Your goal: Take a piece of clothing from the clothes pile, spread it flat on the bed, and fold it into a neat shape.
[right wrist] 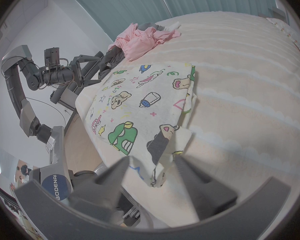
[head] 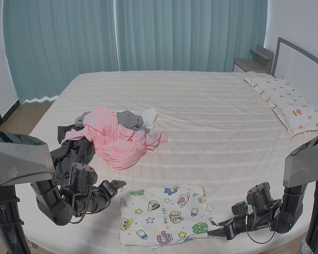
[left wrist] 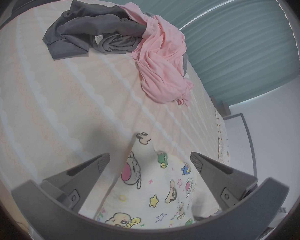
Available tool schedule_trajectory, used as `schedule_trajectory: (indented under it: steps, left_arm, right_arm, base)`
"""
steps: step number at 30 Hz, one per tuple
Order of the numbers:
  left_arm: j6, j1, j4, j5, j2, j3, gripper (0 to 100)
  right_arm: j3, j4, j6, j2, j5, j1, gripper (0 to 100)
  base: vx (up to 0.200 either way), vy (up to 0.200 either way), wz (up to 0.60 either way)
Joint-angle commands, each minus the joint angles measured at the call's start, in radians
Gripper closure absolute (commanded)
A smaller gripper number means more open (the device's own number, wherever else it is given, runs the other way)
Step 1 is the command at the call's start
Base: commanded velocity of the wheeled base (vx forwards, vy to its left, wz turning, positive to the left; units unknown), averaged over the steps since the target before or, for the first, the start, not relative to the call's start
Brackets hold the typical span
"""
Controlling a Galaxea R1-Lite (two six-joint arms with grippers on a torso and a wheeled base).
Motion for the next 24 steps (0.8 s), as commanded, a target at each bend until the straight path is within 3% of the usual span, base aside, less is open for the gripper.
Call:
schedule_trajectory:
  steps: [1,6,7,10,14,19,20,24]
  left_arm:
    - [0.064,-0.039,-0.001,0.001,0.022,0.041,0]
    - [0.123,-0.096,-0.001,0.045,0.074,0.050,0]
    - [0.124,-0.122,-0.004,0.127,0.118,0.027,0]
    - [0.130,-0.153,-0.036,0.193,0.174,0.001,0]
    - [0.195,-0.186,-0.107,0.202,0.203,0.013,0]
    - [0.201,-0.199,-0.127,0.203,0.221,0.007,0]
    - [0.201,-0.202,-0.133,0.203,0.221,0.007,0]
    - [0.201,-0.219,-0.133,0.202,0.221,0.009,0]
  right_arm:
    - [0.012,-0.043,0.001,-0.005,0.001,-0.034,0]
    - [-0.011,-0.104,0.024,0.010,0.010,-0.083,0]
    - [-0.041,-0.115,0.064,0.036,0.012,-0.083,0]
    - [-0.113,-0.110,0.115,0.096,-0.001,-0.067,0]
    - [-0.204,-0.096,0.128,0.147,-0.036,-0.040,0]
    - [-0.232,-0.087,0.145,0.170,-0.113,0.000,0]
    - [-0.248,-0.092,0.151,0.187,-0.156,0.020,0]
    - [-0.253,-0.086,0.151,0.193,-0.176,0.031,0]
  base:
    - [0.000,0.000,0.00]
    - [0.000,0.000,0.00]
    - [0.000,0.000,0.00]
    - [0.000,0.000,0.00]
    - [0.000,0.000,0.00]
    - [0.000,0.000,0.00]
    - [0.000,0.000,0.00]
    - [0.000,0.000,0.00]
